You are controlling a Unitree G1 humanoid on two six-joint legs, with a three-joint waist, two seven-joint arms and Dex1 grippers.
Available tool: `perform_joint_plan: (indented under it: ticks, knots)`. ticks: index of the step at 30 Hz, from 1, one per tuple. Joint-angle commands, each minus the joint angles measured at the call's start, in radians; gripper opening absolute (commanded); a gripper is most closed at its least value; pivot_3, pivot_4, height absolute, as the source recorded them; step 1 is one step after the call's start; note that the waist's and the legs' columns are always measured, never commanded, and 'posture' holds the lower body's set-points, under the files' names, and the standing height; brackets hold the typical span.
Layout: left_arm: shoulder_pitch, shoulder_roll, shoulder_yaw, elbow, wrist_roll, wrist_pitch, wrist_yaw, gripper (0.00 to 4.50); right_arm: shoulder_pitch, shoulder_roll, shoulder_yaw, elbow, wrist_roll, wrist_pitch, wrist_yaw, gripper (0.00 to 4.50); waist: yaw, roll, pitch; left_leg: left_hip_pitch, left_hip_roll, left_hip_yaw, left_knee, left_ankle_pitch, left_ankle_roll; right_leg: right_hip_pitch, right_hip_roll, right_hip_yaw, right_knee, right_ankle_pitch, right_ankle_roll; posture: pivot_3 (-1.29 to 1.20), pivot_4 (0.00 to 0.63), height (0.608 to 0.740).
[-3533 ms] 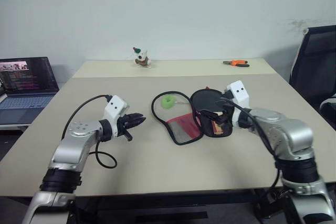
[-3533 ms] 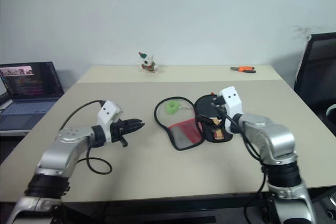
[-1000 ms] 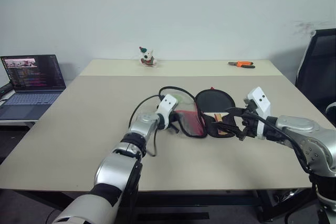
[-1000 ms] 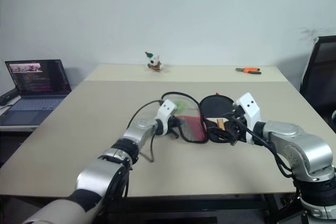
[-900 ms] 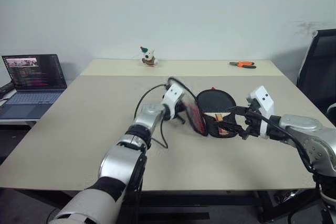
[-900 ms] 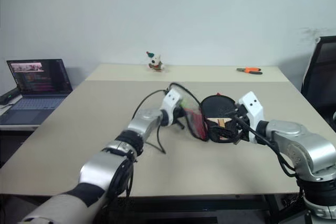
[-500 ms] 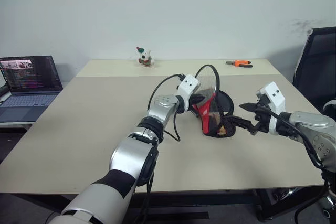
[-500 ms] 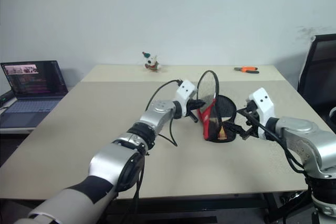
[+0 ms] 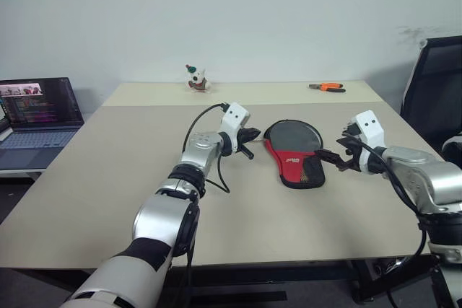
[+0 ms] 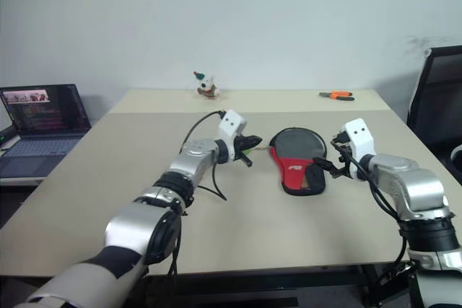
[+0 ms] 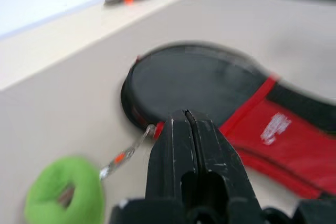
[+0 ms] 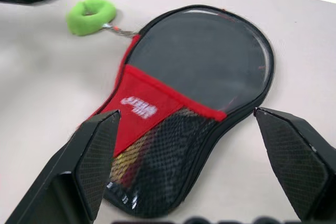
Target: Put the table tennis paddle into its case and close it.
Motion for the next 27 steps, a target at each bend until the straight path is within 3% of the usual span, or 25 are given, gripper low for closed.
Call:
perform_joint_plan:
  ticks: [1,6,12,25,27]
  knots:
    - [0.093,0.058,0.022,-0.264,-0.098,0.097,-0.146,0.03,-0.074,0.031,-0.003,0.186,-0.066,-0.108,-0.018,4.5,-0.002,0.0,0.0,0.0,0.0,0.0,0.0,0.0,0.0,0.0,0.0,0.0,0.0,0.0,0.0,0.0,0.15,0.74]
    - [0.325,0.2,0.026,-0.734,-0.255,0.391,-0.295,0.03,-0.177,0.095,-0.005,0.449,-0.119,-0.212,-0.019,4.5,-0.01,0.001,0.0,-0.001,0.006,0.001,0.0,0.001,-0.001,-0.001,0.001,0.003,0.0,0.0,0.0,0.0,0.15,0.74]
    - [0.505,0.384,0.059,-1.072,-0.405,0.631,-0.36,0.03,-0.262,0.171,-0.027,0.701,-0.145,-0.318,-0.021,4.5,-0.005,0.001,0.0,0.0,0.01,0.0,0.0,0.0,-0.001,-0.001,0.001,0.004,0.001,0.0,-0.001,0.0,0.15,0.74]
    - [0.611,0.427,0.065,-1.221,-0.463,0.688,-0.238,0.03,-0.361,0.246,-0.05,1.042,-0.214,-0.448,-0.028,4.5,-0.002,0.001,0.0,0.002,0.01,0.001,0.001,0.0,0.0,0.002,0.002,0.004,0.001,0.001,-0.002,0.0,0.15,0.74]
    - [0.617,0.432,0.064,-1.226,-0.465,0.685,-0.233,0.0,-0.374,0.259,-0.055,1.069,-0.213,-0.419,0.01,4.09,-0.002,0.001,0.0,0.003,0.01,0.002,0.0,0.0,0.0,0.002,0.002,0.004,0.001,0.001,-0.002,0.0,0.15,0.74]
